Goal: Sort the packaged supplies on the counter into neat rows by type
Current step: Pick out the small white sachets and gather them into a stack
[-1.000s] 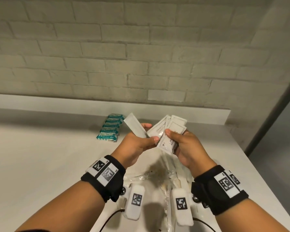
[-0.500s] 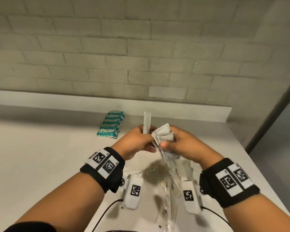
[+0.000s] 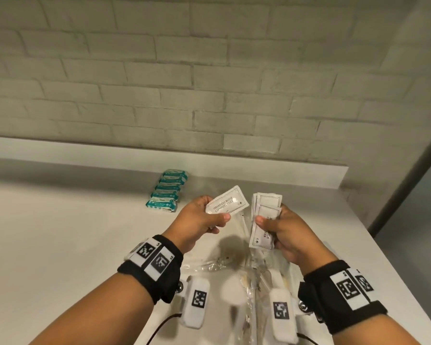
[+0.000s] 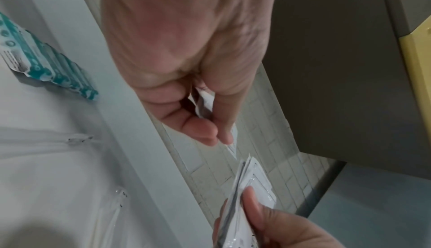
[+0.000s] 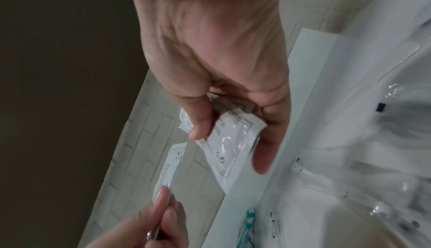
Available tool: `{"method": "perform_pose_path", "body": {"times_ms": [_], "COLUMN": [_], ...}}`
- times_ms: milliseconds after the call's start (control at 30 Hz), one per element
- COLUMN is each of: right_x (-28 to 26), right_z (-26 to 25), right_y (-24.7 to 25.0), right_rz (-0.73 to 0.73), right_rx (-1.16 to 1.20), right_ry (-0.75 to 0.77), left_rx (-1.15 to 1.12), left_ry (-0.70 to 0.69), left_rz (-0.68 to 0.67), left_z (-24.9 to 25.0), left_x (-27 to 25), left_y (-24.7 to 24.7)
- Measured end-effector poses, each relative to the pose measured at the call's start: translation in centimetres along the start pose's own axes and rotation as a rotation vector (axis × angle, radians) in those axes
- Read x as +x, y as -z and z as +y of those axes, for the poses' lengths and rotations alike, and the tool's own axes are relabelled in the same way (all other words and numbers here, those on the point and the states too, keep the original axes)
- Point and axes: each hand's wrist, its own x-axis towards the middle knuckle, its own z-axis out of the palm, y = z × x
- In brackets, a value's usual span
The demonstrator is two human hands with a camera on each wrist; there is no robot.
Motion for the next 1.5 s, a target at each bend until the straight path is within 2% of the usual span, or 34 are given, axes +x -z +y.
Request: {"method": "perform_pose_path", "body": {"times_ms": [100, 200, 267, 333, 400, 433, 500, 567, 633, 667, 800, 967, 1067, 1200, 1367, 1433, 1500], "right_x": [-0.2, -0.5, -0.9, -1.5, -1.7, -1.6, -1.3, -0.9, -0.7, -0.6, -0.4, -0.8, -1.4, -2.2, -2.8, -2.7, -2.6], "right_z": [-0.4, -1.6, -2.7, -3.5, -3.6, -3.2, -2.5, -2.0, -1.7, -1.6, -1.7, -2.4, -2.3, -2.2, -2.6, -2.5, -2.4], "right_y": [0.6, 1.1, 0.9, 0.0, -1.2, -1.8, -2.8, -3.7, -4.5, -4.8, -5.7, -6.2, -6.2, -6.7, -5.8, -5.5, -5.5], "right_rz": [0.026, 0.010, -0.093, -0.250, -0.368, -0.386, -0.359, -0.309, -0.312, -0.317, -0.218, -0.133, -0.187, -0.314, -0.435, -0.417, -0.295], "right_rx": [0.014, -0.069, -0.153, -0.245, -0.304, -0.280, -0.158, -0.063, -0.053, -0.063, -0.036, 0.045, 0.039, -0.024, 0.139, 0.139, 0.075], "right_ry": [0.033, 0.098, 0.120, 0.090, 0.064, 0.055, 0.029, 0.014, 0.011, 0.011, 0.039, 0.043, -0.008, -0.056, -0.077, -0.059, -0.040], "left_rx": [0.078, 0.186, 0.237, 0.231, 0.137, 0.060, -0.165, -0.329, -0.318, -0.305, -0.353, -0.174, -0.260, -0.334, -0.323, -0.333, -0.382], "left_ry": [-0.038, -0.066, -0.078, -0.099, -0.142, -0.159, -0.150, -0.106, -0.077, -0.057, -0.072, -0.100, -0.069, 0.061, 0.081, 0.076, 0.088], "left_rz": [0.039, 0.076, 0.048, -0.041, -0.100, -0.073, 0.017, -0.034, -0.167, -0.179, -0.114, -0.161, -0.149, -0.183, -0.114, -0.097, -0.100], "left_z": [-0.1, 0.1, 0.4, 0.7, 1.1, 1.3, 1.7, 1.7, 1.3, 1.1, 0.3, -0.9, -0.5, 0.0, 0.1, 0.0, 0.0], "left_x": [0.2, 0.2, 0.2, 0.1, 0.1, 0.2, 0.3, 0.2, -0.4, -0.5, -0.4, -1.0, -1.0, -0.9, -1.2, -1.4, -1.6], "left_y": [0.1, 0.3, 0.5, 0.2, -0.5, -0.7, -0.9, -0.8, -1.1, -1.4, -1.9, -2.2, -1.8, -1.2, -1.4, -1.5, -1.8]}}
